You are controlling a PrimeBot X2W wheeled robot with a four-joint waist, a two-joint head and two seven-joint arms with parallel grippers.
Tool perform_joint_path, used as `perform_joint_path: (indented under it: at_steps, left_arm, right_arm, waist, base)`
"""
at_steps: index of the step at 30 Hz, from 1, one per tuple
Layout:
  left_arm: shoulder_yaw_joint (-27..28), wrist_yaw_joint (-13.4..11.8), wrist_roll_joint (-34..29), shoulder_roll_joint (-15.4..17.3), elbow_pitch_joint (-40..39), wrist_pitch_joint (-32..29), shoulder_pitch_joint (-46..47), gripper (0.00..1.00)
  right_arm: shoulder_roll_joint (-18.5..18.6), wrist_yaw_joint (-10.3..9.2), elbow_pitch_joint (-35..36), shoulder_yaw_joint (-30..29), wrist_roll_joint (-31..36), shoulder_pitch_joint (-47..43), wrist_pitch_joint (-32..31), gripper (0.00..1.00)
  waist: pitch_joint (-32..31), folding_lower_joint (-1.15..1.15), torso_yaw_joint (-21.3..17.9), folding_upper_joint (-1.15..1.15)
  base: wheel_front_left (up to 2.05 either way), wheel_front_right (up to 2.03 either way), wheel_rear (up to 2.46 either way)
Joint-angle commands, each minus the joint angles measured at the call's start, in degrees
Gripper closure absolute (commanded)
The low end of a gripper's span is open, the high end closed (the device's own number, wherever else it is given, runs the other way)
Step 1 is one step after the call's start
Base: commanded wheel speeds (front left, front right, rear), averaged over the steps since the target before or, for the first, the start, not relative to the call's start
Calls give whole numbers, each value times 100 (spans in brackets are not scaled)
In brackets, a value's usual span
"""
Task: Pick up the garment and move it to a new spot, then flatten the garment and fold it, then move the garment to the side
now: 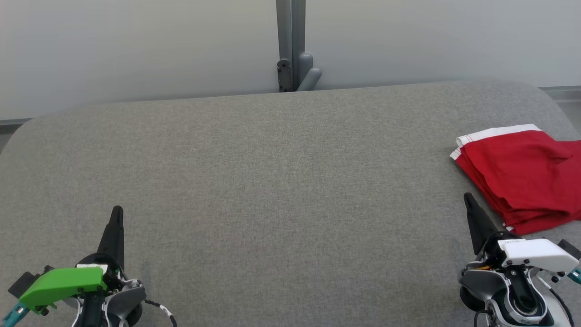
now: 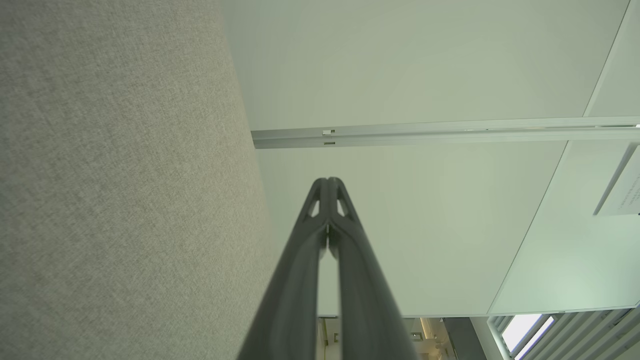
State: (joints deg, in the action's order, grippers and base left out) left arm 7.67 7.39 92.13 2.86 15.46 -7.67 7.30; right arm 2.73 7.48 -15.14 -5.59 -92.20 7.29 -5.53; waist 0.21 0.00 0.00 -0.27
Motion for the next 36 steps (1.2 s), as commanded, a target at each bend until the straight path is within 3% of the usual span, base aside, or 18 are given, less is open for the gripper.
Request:
perform_joint_path:
  at_steps: [1, 36]
  left_arm:
    - [32, 18, -11, 4, -2, -13, 77, 100]
    - [34, 19, -13, 4, -3, -15, 76, 100]
  right_arm:
    - [28, 2, -5, 3, -41, 31, -16, 100]
    - [29, 2, -5, 2, -41, 31, -16, 100]
  waist:
    - [0, 0, 0, 27]
    - [0, 0, 0, 27]
  base:
    - [0, 0, 0]
    - [0, 0, 0]
